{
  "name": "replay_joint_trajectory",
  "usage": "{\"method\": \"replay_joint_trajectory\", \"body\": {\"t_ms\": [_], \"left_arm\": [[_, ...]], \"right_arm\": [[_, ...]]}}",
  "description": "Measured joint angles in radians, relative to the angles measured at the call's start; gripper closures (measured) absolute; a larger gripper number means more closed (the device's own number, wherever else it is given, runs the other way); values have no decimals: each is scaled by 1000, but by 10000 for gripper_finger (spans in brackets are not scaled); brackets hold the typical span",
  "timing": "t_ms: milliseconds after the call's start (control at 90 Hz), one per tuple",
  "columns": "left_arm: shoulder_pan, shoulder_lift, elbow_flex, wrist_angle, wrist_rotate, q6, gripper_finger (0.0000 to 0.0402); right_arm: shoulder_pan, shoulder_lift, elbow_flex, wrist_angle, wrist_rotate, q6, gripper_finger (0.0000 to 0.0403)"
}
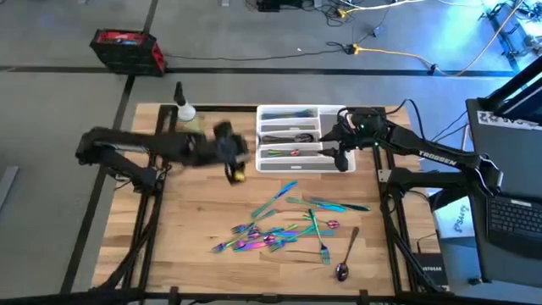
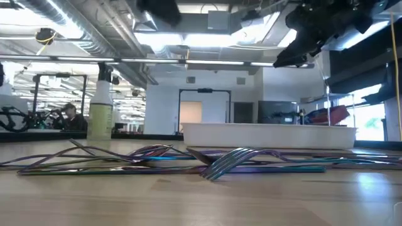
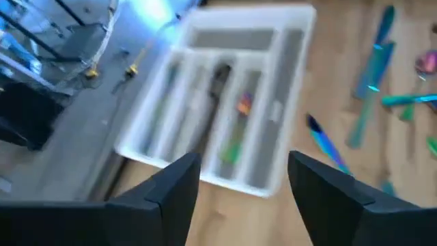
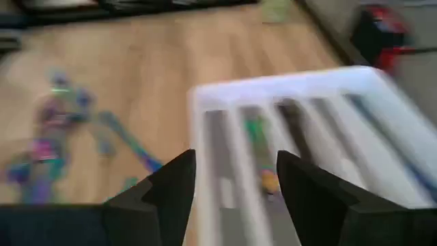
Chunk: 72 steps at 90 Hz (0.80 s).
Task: Sort silverware
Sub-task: Put the blue fork on the white silverware tray
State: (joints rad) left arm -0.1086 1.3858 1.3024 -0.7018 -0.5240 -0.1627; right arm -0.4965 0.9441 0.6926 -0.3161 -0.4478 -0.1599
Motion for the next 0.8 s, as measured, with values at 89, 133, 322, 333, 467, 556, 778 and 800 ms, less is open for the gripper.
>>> {"method": "replay_joint_trajectory", "body": {"t_ms": [89,133,322,333,467,556,778,800], "left_arm": [[-94,17,-185,147,-3,-187,196],[-140,21,-265,213,-9,-278,196],[-341,36,-432,344,-72,-530,196],[-355,40,-433,340,-71,-539,196],[-504,79,-431,349,-68,-628,196],[-584,125,-431,335,-93,-729,196],[-705,254,-431,379,-121,-876,196],[-713,266,-431,382,-121,-885,196]], "right_arm": [[22,28,0,88,-126,24,213],[45,39,0,123,-136,46,213],[228,94,0,150,-59,-19,213],[242,98,0,156,-51,-24,213],[384,171,0,261,73,-21,213],[449,222,0,318,152,27,213],[599,340,0,430,342,106,213],[612,351,0,441,361,113,213]]}}
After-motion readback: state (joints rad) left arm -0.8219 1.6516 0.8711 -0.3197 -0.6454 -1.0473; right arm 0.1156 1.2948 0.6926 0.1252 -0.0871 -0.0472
